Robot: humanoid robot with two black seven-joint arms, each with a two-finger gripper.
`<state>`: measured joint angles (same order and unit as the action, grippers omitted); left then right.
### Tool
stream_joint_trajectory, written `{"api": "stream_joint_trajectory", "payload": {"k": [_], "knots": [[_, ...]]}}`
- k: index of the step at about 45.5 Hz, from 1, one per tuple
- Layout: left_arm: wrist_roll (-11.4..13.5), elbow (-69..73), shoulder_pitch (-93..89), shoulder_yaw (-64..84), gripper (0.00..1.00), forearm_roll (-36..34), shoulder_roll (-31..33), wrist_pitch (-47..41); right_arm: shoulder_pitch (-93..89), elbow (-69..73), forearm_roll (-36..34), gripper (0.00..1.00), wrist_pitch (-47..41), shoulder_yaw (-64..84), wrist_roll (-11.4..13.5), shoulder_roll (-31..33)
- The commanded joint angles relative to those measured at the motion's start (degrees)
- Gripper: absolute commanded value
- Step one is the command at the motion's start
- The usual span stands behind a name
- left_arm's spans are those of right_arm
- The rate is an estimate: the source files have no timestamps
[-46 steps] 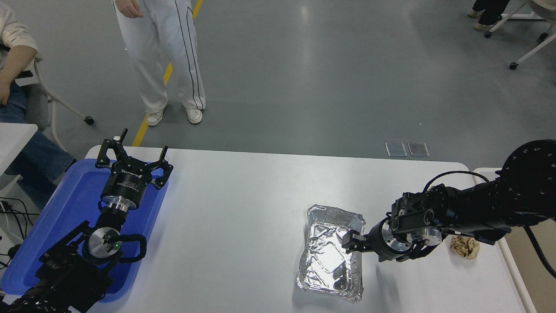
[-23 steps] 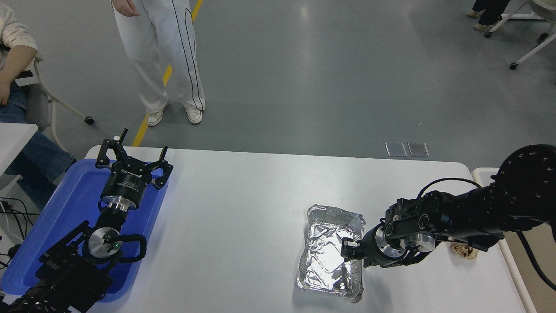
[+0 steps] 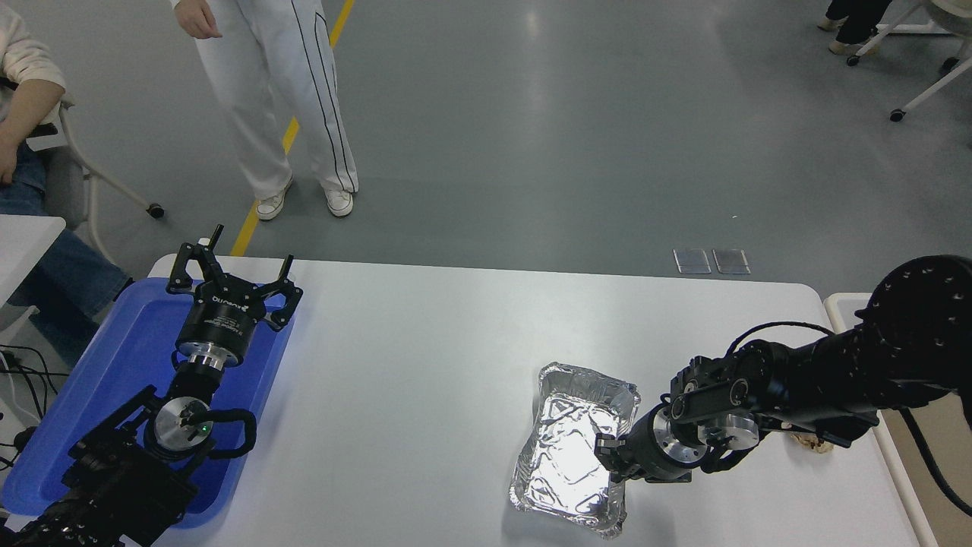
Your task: Pick up foil plate and place in dustbin
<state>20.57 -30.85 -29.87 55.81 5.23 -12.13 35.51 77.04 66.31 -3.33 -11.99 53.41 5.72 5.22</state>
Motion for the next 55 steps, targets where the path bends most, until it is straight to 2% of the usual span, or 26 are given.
{"api": "stream_joint_trajectory", "payload": {"k": [1,15,23,39,55], "knots": [[0.00,0.00,-0.01,0.00,1.00,0.04,0.00,0.00,5.48,4.61,-0.98,0.00,-4.44,2.04,0.34,1.54],[0.00,0.00,-0.01,-0.09,1.00,-0.04,0.00,0.00,21.82,10.41,1.13,0.00,-18.06,10.13,0.69,6.37],[0.00,0.00,-0.01,0.00,1.00,0.04,0.00,0.00,31.14,15.15,4.38,0.00,-22.11,11.27,0.69,9.72],[0.00,0.00,-0.01,0.00,1.00,-0.04,0.00,0.00,45.56,17.80,5.35,0.00,-32.65,16.72,0.60,11.48],[0.00,0.00,-0.01,-0.09,1.00,0.04,0.00,0.00,57.60,17.88,8.87,0.00,-33.01,19.98,0.52,15.34]]}}
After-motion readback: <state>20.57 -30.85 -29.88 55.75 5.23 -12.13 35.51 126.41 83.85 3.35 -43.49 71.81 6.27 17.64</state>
